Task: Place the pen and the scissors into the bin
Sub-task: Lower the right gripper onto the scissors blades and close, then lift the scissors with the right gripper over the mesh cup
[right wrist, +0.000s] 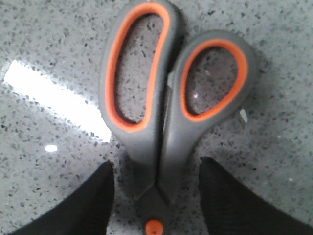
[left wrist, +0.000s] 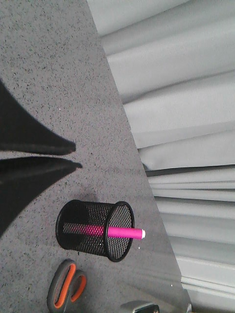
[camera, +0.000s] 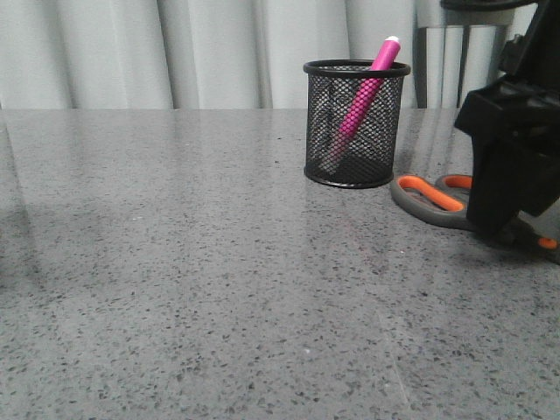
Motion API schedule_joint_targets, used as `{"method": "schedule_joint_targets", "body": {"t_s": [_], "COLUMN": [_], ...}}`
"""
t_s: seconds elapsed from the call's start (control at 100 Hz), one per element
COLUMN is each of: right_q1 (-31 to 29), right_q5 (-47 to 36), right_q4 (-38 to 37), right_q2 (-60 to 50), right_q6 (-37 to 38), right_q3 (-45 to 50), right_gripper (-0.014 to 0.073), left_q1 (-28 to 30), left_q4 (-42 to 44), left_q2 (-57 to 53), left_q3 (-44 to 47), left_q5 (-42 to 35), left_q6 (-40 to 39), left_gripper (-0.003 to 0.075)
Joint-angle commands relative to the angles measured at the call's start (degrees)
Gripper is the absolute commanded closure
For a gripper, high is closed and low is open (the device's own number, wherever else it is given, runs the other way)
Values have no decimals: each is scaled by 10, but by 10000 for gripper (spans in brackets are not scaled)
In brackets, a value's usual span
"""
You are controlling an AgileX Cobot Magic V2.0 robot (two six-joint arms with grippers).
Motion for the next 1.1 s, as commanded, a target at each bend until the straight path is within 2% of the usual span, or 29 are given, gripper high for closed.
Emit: {"method": "schedule_joint_targets", "body": {"t_s": [0.0,0.37,0.49,0.67,0.79,0.94,1.09], "right_q1": [-1,-1,-1,-1,-1,-1,-1], "right_q5": [-17,-3,6,25,20,-6,-116], "right_q4": [-4,-4,-4,-5,-5,-5,-5], "right_q2": [-7,15,15,14,-8,-86,-184], "right_q6": [-1,-1,-1,-1,-1,-1,-1], "right_q3": [-18,-18,-18,-18,-18,-10,42], "right_gripper": [248,267,400,671,669,669,669], "left_q1": [-5,-5,-5,-5,-5,-5,-5], "left_q4": [-35,-35,-35,-35,-35,-35,-35], "left_q2": [-5,-5,-5,-5,-5,-5,-5], "left_q3": [-14,-14,-14,-14,-14,-14,-14], "left_q5": [6,1,-2,-2,-4,-6,-6], "left_q6": [-2,-2,-2,-2,-2,-2,-2], "left_gripper": [739,739,739,739,739,739,739]}}
